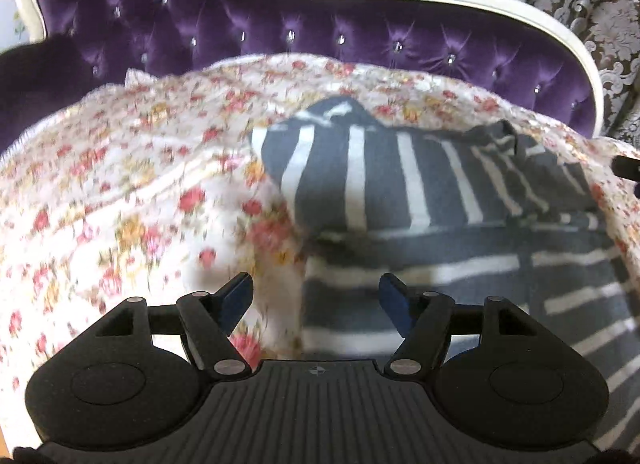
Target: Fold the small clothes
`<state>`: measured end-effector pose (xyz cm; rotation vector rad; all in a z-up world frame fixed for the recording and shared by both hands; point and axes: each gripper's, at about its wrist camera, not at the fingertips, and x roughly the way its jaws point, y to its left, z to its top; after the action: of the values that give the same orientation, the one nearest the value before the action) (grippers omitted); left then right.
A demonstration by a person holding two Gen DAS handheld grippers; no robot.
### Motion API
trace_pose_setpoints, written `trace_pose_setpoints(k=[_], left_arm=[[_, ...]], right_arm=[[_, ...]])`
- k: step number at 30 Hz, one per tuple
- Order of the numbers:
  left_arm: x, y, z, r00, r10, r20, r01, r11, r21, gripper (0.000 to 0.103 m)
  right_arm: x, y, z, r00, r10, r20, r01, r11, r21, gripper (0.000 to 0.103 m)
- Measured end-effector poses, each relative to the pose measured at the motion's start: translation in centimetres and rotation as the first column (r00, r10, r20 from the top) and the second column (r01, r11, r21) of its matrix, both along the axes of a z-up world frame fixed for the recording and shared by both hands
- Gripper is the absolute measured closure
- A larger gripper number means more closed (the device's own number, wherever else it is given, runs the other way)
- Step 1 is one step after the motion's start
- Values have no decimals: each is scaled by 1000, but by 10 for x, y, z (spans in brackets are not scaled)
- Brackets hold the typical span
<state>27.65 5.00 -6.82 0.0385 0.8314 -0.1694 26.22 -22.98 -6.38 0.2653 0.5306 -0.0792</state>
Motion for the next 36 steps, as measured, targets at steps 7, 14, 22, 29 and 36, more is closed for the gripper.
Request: trace_pose_setpoints(k=[7,14,22,29,36], left_arm=[[-2,13,-11,999,-10,-39,8,999,-47,34],[-2,12,-15,998,-16,-54,14,1000,-27,26],[-5,12,-16,998,-30,-64,28,999,-29,24],[-5,13,-16,997,-37,-61,35,999,-31,23],[-15,15,-11,997,-74,-37,72,996,-57,23]], right_arm=[[22,11,-22,999,27,-24,-28,999,-36,29],[36,26,-38,995,55,-83,-59,997,-39,63],[32,23,-37,994,-7,-106,-2,996,-90,80],[22,22,-29,999,-5,-50,1,996,-85,45],[-9,9,-11,1000,-11,25,11,1000,19,33]])
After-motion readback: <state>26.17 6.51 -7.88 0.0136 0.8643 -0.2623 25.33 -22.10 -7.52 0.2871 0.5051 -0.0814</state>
